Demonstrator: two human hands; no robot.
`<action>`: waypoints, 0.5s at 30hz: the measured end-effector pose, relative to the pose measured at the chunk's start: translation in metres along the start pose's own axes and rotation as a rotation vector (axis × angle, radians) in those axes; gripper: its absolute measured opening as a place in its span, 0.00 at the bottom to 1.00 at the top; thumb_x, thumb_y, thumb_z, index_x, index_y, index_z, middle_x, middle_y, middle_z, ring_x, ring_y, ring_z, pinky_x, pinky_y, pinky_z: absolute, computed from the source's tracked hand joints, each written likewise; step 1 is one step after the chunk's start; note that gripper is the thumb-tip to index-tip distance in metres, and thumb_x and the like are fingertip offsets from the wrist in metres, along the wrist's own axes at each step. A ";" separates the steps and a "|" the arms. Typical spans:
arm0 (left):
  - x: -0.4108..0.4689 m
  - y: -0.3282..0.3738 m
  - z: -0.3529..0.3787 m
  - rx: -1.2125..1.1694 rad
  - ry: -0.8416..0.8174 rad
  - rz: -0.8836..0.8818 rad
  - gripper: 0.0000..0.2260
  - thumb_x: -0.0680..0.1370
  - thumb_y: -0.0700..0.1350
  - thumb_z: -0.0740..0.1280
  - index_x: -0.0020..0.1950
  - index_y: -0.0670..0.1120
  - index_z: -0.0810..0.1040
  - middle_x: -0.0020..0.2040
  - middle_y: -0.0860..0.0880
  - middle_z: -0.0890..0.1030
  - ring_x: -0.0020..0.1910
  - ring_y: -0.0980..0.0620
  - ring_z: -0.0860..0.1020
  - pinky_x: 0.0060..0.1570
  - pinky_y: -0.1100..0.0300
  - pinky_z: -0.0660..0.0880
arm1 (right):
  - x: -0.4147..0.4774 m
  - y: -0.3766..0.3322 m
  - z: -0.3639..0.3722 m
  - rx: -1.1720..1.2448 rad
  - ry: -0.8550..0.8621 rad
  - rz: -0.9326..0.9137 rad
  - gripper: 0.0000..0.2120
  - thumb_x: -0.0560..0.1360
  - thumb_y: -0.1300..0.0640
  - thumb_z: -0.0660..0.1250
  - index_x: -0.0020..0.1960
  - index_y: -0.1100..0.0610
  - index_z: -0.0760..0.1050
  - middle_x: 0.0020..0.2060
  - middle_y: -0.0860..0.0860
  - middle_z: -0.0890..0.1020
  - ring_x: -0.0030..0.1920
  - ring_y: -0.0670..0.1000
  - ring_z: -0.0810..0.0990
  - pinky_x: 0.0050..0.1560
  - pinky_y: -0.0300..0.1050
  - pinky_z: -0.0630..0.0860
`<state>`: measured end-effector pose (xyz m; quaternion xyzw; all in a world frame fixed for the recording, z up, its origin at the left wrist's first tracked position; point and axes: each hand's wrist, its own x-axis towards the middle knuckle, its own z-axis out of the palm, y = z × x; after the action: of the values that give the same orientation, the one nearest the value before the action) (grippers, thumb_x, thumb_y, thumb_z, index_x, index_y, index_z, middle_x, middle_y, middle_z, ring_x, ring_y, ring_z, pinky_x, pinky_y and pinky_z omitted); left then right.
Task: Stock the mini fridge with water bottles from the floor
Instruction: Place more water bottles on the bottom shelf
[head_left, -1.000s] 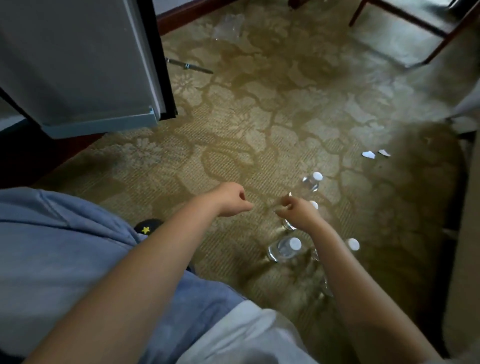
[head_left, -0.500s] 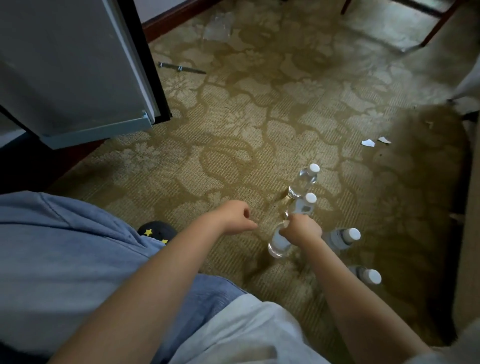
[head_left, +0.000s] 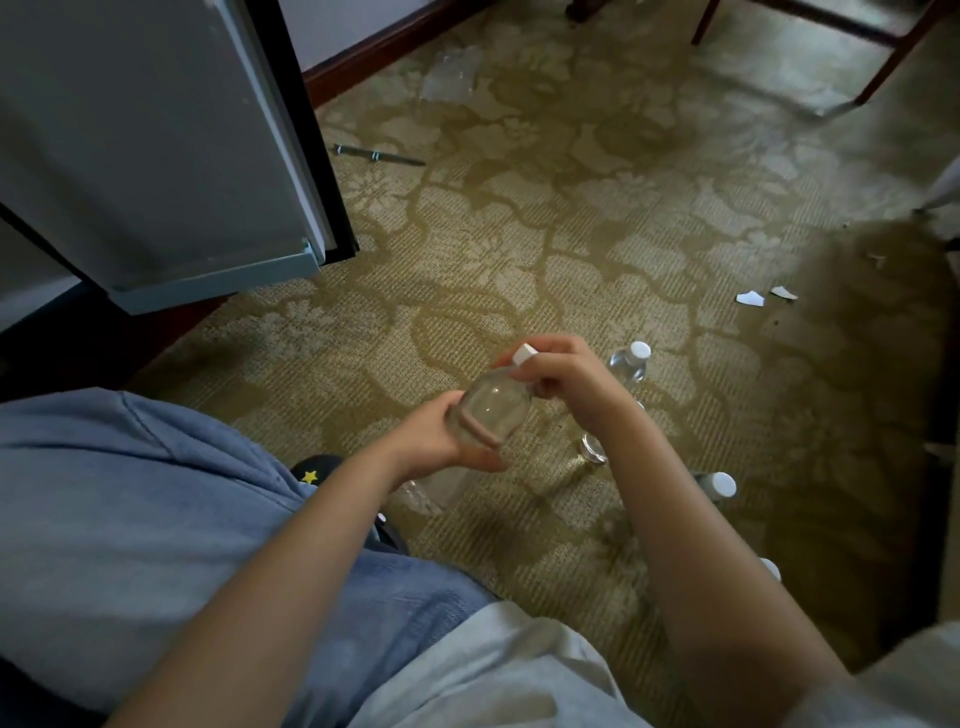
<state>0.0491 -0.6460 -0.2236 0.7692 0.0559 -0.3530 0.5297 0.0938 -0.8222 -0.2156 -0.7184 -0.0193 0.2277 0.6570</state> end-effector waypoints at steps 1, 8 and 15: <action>0.000 0.000 -0.001 0.019 0.016 0.010 0.31 0.63 0.43 0.79 0.63 0.46 0.71 0.53 0.52 0.79 0.52 0.53 0.78 0.45 0.63 0.76 | 0.000 0.003 0.000 0.061 0.003 0.017 0.09 0.62 0.60 0.67 0.40 0.58 0.83 0.28 0.50 0.75 0.28 0.45 0.67 0.28 0.37 0.61; 0.010 -0.011 0.001 0.125 0.214 -0.020 0.24 0.64 0.46 0.79 0.55 0.46 0.73 0.51 0.49 0.79 0.48 0.51 0.78 0.46 0.60 0.77 | -0.002 0.053 -0.009 0.030 0.525 0.096 0.10 0.79 0.52 0.62 0.57 0.55 0.76 0.41 0.49 0.78 0.41 0.47 0.76 0.42 0.41 0.74; 0.014 -0.019 -0.005 0.170 0.273 -0.073 0.29 0.62 0.51 0.79 0.59 0.46 0.73 0.53 0.49 0.78 0.51 0.50 0.78 0.53 0.54 0.76 | 0.002 0.138 -0.065 -0.300 0.969 0.460 0.45 0.70 0.51 0.75 0.77 0.57 0.52 0.75 0.55 0.58 0.75 0.57 0.55 0.74 0.56 0.56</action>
<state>0.0531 -0.6378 -0.2454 0.8495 0.1254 -0.2678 0.4369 0.0805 -0.9010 -0.3456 -0.8123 0.4102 0.0034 0.4146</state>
